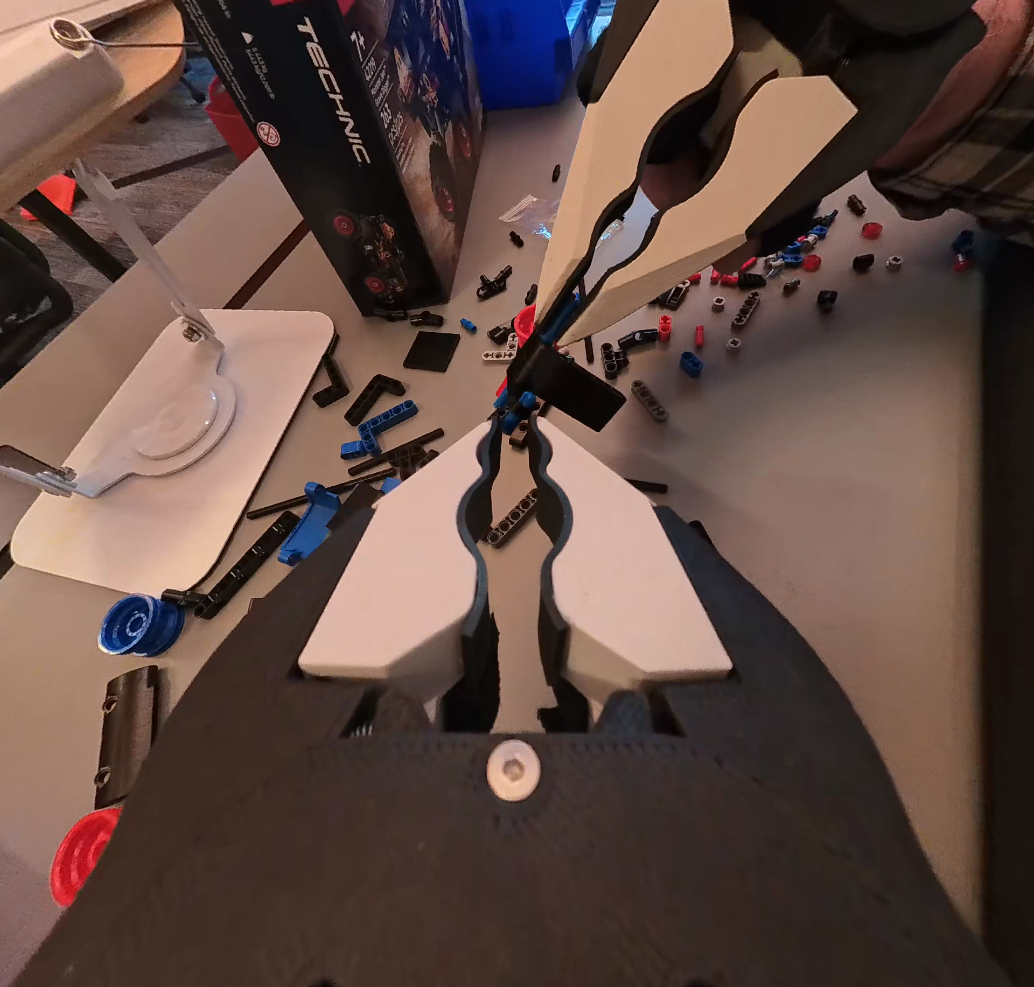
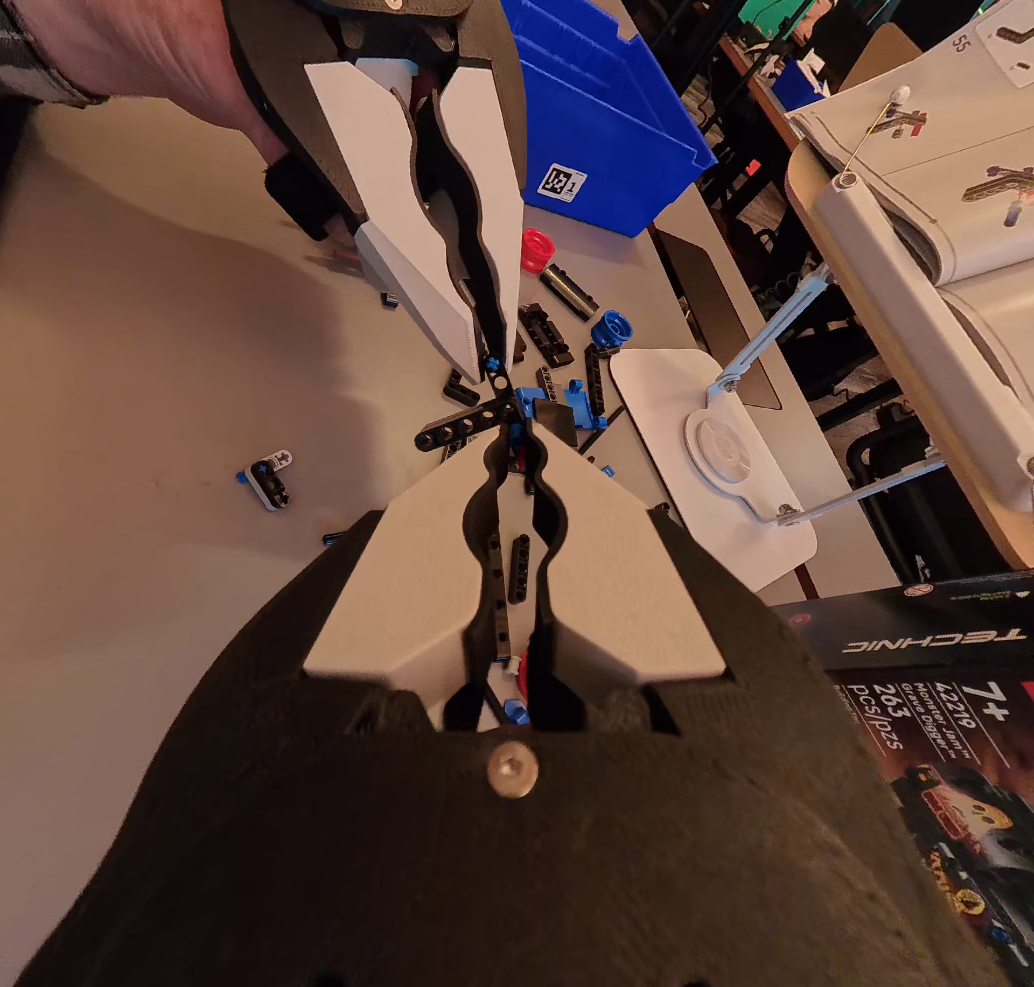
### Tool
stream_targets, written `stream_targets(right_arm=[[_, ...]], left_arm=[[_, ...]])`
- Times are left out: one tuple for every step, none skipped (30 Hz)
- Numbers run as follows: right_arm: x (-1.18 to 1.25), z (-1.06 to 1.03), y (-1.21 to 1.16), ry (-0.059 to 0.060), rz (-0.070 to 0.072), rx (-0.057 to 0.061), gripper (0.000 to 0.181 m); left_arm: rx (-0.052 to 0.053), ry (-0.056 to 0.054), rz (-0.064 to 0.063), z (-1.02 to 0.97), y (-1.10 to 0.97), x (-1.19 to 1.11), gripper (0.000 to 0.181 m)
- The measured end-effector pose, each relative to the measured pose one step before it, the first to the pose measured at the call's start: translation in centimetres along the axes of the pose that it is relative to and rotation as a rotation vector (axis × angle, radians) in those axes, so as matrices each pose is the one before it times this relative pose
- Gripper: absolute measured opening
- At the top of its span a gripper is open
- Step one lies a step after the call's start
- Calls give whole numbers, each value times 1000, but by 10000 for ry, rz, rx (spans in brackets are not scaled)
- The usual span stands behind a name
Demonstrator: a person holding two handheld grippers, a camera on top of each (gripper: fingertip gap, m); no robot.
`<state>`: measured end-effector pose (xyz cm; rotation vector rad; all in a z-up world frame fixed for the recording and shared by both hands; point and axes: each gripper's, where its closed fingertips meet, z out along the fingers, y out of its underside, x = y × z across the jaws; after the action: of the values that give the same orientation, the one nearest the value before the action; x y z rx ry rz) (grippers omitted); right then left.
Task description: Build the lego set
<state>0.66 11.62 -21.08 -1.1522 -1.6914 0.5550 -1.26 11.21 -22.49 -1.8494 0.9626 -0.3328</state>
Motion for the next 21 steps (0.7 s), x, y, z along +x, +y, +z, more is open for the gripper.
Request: stream_targets(right_arm=[[-27, 1, 29, -25, 8, -9, 3], [-40, -12, 49, -38, 12, -17, 3], [-50, -1, 62, -47, 14, -21, 3], [-46, 3, 72, -43, 12, -22, 3], [-40, 1, 76, -37, 13, -25, 3], [-24, -1, 56, -26, 8, -20, 3], [-25, -13, 44, -25, 2, -16, 3], [-38, -6, 35, -31, -1, -16, 3], [-30, -16, 18, -22, -2, -10, 3], [-26, -12, 18, -21, 6, -6, 3], [-42, -13, 26, -35, 14, -9, 3], [-53, 3, 47, -43, 16, -13, 3], [-56, 4, 52, -47, 24, -14, 3], [-61, 9, 54, -50, 27, -18, 3], [-68, 7, 42, -41, 9, -10, 3], [-63, 9, 22, -42, 6, -2, 3], [-62, 8, 7, -39, 16, 4, 3], [-39, 2, -5, -30, 19, 13, 3], [-34, -13, -15, -35, 26, 15, 3], [-41, -20, -22, -33, 26, 21, 4], [-12, -19, -47, -21, 24, 39, 5]], left_arm=[[-16, 10, 15, 5, 19, 32, 8], [-27, 18, 13, 21, 34, 37, 8], [-44, 29, 23, 31, 65, 63, 8], [-47, 27, 29, 33, 74, 71, 8], [-45, 16, 29, 41, 69, 48, 7], [-38, 13, 23, 30, 44, 52, 7], [-32, 13, 22, 33, 49, 48, 7], [-27, 18, 21, 21, 30, 46, 7], [-18, 15, 12, 4, 21, 41, 7], [-12, 13, 8, 9, 15, 26, 7], [-21, 18, 14, 2, 25, 44, 7], [-28, 19, 18, 15, 35, 43, 7], [-39, 20, 23, 12, 56, 56, 7], [-50, 17, 38, 27, 68, 48, 7], [-58, 22, 42, 15, 77, 74, 7], [-52, 13, 42, -3, 63, 45, 6], [-38, 6, 35, -21, 38, 30, 6], [-19, 12, 27, -43, 10, 44, 6], [-20, 19, 33, -49, 3, 48, 6], [-21, 21, 43, -49, 0, 57, 6], [-30, 28, 61, -57, 20, 78, 4]])
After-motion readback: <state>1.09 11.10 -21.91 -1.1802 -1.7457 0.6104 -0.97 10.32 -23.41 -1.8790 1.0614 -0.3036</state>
